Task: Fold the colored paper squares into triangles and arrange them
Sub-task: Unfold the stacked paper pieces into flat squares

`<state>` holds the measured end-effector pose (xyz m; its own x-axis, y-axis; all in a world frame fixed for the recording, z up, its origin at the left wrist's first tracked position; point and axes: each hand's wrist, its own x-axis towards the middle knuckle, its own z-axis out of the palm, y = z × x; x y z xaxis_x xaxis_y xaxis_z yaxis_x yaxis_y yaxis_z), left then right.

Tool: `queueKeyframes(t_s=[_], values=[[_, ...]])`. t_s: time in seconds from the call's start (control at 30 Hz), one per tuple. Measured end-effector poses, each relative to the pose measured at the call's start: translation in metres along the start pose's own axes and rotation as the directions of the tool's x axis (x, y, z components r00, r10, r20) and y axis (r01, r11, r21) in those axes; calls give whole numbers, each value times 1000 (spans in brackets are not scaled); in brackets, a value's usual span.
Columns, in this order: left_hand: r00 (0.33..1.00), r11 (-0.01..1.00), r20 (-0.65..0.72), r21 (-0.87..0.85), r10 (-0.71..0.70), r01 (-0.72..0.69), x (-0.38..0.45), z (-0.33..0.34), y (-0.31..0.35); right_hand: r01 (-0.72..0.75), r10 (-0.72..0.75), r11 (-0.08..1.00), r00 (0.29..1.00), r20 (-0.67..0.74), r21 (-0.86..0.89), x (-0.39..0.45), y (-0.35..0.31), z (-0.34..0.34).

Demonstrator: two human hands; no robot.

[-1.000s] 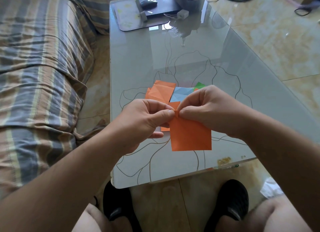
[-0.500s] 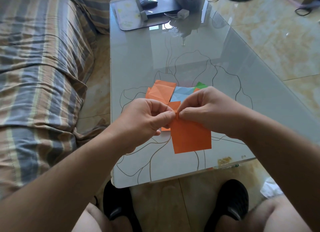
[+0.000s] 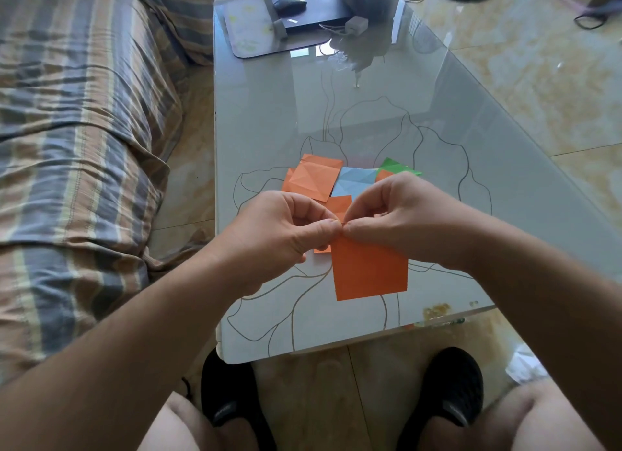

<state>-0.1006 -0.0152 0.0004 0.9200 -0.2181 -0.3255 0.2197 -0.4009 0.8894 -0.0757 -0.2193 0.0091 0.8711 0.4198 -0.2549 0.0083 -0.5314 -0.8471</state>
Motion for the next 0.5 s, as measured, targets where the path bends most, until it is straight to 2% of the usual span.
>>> queueKeyframes(t_s=[0.4, 0.5], values=[[990, 985, 48, -107, -134, 138, -1, 1, 6, -24, 24, 999, 1000, 6, -49, 2, 2, 0], [990, 987, 66, -89, -126, 131, -1, 1, 7, -27, 29, 997, 999, 18, -77, 2, 2, -1]])
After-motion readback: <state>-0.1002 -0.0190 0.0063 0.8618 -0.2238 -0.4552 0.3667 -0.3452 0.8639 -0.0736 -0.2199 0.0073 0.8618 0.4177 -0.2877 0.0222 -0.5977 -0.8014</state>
